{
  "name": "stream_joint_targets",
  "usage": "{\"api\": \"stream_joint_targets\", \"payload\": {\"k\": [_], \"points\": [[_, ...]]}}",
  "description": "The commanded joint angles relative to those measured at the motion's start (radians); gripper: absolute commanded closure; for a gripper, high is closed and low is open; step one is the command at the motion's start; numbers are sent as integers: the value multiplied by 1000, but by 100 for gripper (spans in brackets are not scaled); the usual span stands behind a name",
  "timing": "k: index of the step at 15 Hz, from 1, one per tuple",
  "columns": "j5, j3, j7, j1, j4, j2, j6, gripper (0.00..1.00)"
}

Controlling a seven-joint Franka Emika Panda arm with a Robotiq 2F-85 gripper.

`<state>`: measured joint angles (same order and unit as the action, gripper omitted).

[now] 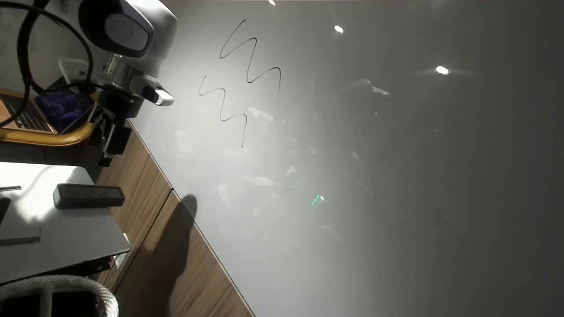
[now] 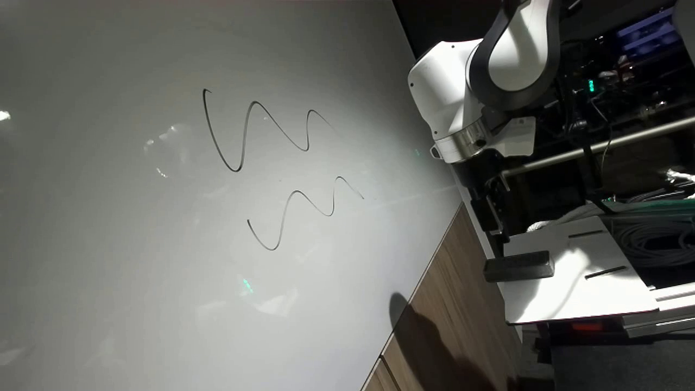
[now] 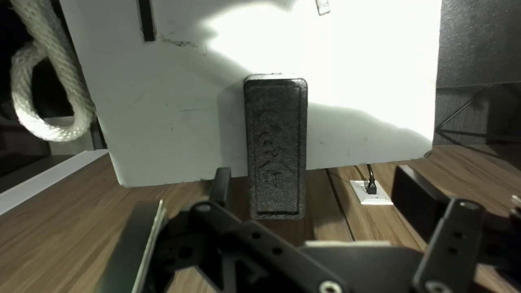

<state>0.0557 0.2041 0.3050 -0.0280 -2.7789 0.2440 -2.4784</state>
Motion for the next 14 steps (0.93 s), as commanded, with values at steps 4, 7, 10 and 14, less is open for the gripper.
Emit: {"api": "stream_joint_targets", "payload": {"k": [4,7,10,14], "points": [[11,-45,34,8,0,-104,-117,0],[18,-61,40,6,-1,-160,-158,0],[25,-72,43,-2,-1,-212,-189,0],[95,-89,68,-4,-1,-246,-196,0]]}}
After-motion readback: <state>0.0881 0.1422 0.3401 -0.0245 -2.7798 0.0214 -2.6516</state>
